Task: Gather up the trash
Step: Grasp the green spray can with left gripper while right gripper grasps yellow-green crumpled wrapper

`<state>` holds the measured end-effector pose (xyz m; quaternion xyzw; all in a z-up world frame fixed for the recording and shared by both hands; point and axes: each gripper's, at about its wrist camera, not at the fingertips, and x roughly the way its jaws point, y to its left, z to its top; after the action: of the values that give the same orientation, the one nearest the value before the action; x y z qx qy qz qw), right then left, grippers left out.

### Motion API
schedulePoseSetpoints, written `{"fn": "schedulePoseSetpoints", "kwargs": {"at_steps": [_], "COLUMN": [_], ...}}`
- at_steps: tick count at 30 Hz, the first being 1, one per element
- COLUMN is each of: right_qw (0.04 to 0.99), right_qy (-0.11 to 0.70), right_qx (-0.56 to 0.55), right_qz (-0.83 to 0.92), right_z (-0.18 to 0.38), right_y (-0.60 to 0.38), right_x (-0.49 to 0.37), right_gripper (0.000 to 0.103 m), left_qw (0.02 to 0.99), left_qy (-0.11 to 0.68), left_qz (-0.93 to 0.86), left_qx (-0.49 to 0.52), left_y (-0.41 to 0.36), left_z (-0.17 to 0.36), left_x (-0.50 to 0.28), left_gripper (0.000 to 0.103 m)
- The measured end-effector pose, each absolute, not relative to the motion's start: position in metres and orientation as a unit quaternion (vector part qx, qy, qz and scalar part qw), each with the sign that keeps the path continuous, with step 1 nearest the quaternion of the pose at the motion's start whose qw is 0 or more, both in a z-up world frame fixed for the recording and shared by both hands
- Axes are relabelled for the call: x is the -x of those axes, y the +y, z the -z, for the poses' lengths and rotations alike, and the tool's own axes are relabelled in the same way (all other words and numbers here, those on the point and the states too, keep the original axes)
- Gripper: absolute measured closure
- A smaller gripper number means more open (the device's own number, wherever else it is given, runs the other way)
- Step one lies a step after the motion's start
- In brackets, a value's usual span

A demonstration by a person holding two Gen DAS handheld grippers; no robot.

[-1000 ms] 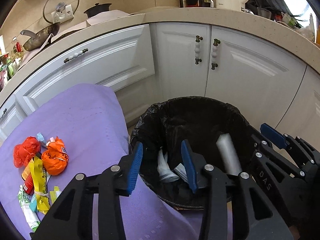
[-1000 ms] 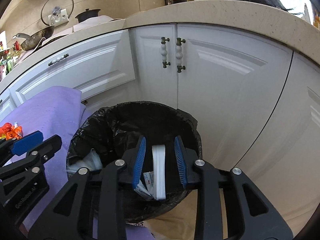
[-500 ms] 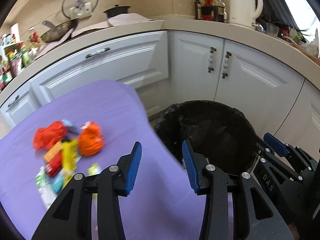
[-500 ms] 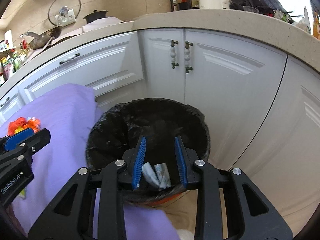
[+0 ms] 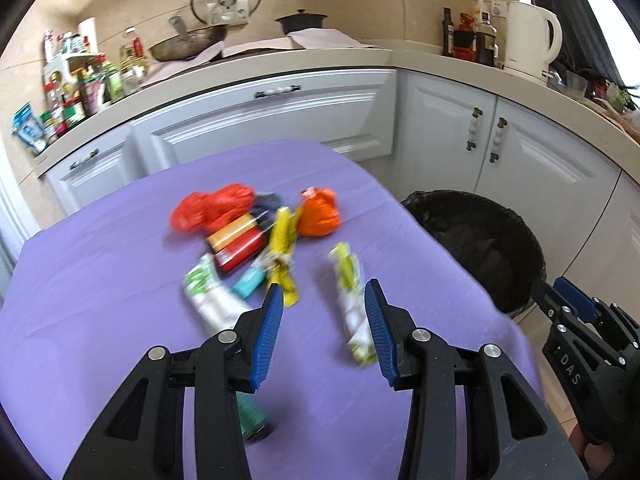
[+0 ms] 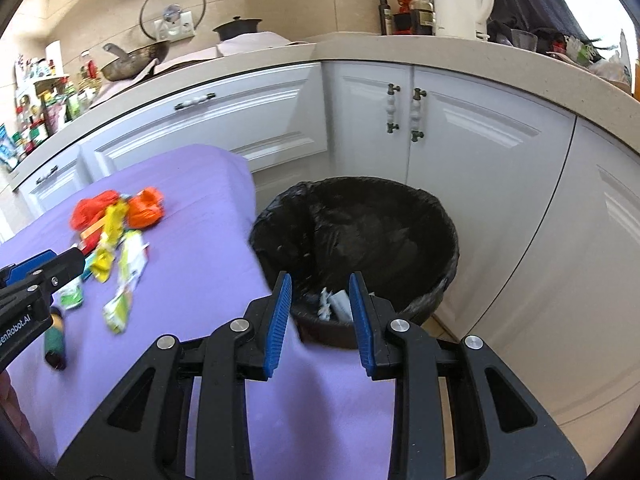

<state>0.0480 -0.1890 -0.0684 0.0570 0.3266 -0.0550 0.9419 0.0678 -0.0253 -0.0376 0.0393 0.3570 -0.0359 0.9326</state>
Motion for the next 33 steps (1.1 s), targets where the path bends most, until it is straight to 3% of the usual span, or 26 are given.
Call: {"fn": "schedulePoseSetpoints", "kwargs": {"at_steps": [5, 14, 22, 25, 30, 33], "right_qw": [0.944, 0.948, 0.946, 0.945, 0.943, 0.942], "right_qy": [0.323, 0.317, 0.322, 0.326, 0.331, 0.334], "right_qx": [-0.048, -0.032, -0.02, -0.017, -0.014, -0.011], "right_qz": [0.039, 0.014, 0.003, 0.001, -0.005, -0.011], "right_z": [0.069, 0.067, 0.069, 0.071, 0.075, 0.076], "right_y": [-0.168, -0.14, -0.123, -0.119, -0.114, -0.109], "right_x": [-0.032, -0.02, -0.02, -0.022, -0.026, -0.029], "right_gripper": [0.073, 0.073, 0.073, 0.073, 0.073, 0.073], "left_qw": [0.932, 0.921, 0.912, 0.913, 0.918, 0.919], "left_qy": [0.36, 0.388, 0.41, 0.408, 0.397, 0.394], "left_qz": [0.016, -0.012, -0.008, -0.005, -0.001, 0.003], "left_qx": [-0.034, -0.015, -0.008, -0.012, -0.026, -0.031], "left_y": [-0.003, 0.023, 0.036, 0.038, 0.042, 0.043], "left_z": [0.043, 0.07, 0.087, 0.089, 0.09, 0.09], "left_x": [-0.051, -0.035, -0.032, -0.03, -0.028, -0.028], "left_gripper": [0.06, 0.046, 0.045, 0.052, 0.077, 0.077]}}
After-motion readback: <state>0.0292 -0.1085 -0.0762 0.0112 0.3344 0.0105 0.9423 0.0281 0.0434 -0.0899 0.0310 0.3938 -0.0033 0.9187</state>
